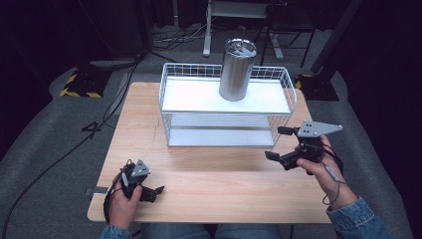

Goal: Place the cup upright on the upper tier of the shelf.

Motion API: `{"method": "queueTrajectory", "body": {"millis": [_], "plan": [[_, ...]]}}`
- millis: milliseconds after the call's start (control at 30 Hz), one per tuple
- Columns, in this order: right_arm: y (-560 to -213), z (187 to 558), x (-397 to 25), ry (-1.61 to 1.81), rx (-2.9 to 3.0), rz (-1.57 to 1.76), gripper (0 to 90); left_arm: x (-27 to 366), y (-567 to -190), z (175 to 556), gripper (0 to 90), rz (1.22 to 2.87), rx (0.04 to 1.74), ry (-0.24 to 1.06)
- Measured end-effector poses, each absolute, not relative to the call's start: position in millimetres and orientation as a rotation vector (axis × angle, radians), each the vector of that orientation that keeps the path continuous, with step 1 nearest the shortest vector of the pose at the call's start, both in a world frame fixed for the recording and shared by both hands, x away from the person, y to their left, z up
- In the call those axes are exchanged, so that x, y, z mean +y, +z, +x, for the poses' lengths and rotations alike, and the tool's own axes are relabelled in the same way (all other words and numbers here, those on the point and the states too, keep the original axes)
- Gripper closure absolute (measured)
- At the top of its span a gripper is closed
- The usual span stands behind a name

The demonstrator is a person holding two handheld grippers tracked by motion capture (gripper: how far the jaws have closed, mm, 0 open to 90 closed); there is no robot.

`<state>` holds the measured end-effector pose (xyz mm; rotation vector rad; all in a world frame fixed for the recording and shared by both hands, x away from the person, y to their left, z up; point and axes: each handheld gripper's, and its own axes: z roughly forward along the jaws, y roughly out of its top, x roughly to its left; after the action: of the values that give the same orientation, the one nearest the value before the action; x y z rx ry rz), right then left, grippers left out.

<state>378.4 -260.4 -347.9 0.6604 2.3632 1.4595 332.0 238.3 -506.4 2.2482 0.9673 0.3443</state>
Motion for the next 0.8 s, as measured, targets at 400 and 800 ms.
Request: {"method": "queueTrajectory", "body": {"millis": [400,800], "plan": [[-403,372,-261,1.445,2.450,0.721,2.2,238,-506,332,0.0,2.248,0.968,0.345],[-453,366,-259,1.368,2.520,0.816,2.5,238,-507,332,0.0,2.246,0.970,0.343]]}}
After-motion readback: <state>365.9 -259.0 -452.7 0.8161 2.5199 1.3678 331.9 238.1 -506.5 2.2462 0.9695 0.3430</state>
